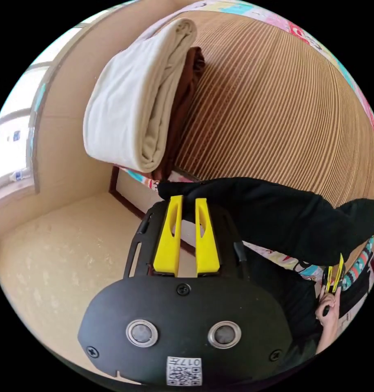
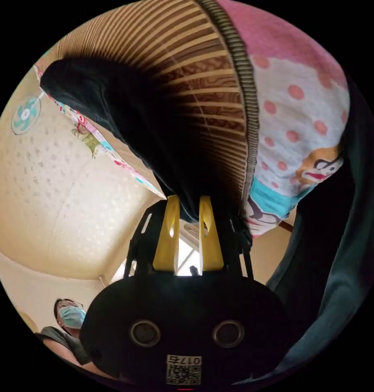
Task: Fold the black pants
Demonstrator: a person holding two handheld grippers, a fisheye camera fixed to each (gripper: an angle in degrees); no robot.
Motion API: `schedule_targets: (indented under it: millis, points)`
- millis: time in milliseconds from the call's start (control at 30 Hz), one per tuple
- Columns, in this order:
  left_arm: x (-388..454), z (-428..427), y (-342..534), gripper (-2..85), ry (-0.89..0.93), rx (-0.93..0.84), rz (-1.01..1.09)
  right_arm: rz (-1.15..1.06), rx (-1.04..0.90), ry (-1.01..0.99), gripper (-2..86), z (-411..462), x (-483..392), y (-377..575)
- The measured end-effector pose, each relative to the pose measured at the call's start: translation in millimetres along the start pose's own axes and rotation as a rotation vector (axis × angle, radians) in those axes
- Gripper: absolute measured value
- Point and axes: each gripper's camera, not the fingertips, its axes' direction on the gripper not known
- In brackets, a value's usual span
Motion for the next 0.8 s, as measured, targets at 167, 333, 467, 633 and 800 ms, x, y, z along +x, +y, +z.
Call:
schedule_targets:
  millis: [167, 333, 467, 633, 800]
  points:
    - [-119.5, 62.2, 85.9, 6.7, 0.607, 0.005, -0.496, -0.242, -0.041, 0.320, 13.1, -47.1, -90.0, -1.1]
    - [-146.7, 163.1, 178.0, 7.3, 1.185, 0.051, -0.889, -0.354, 0.232, 0.424, 15.9, -132.1, -137.8, -28.8]
    - [-127.4, 210.5, 206.5, 7.7, 1.242, -0.061, -0.858, -0.469, 0.229, 0.430, 18.9, -166.7, -149.6, -67.5]
    - [-132.2, 226.1, 265.9, 13.0, 1.375, 0.139, -1.241, -0.481, 0.185, 0.233, 18.3, -181.8, -127.5, -89.9]
    - [-150.8, 252.5, 278.3, 17.9, 1.473, 0.173, -1.195, -0.477, 0.274, -0.088, 21.7, -185.9, -106.5, -93.3]
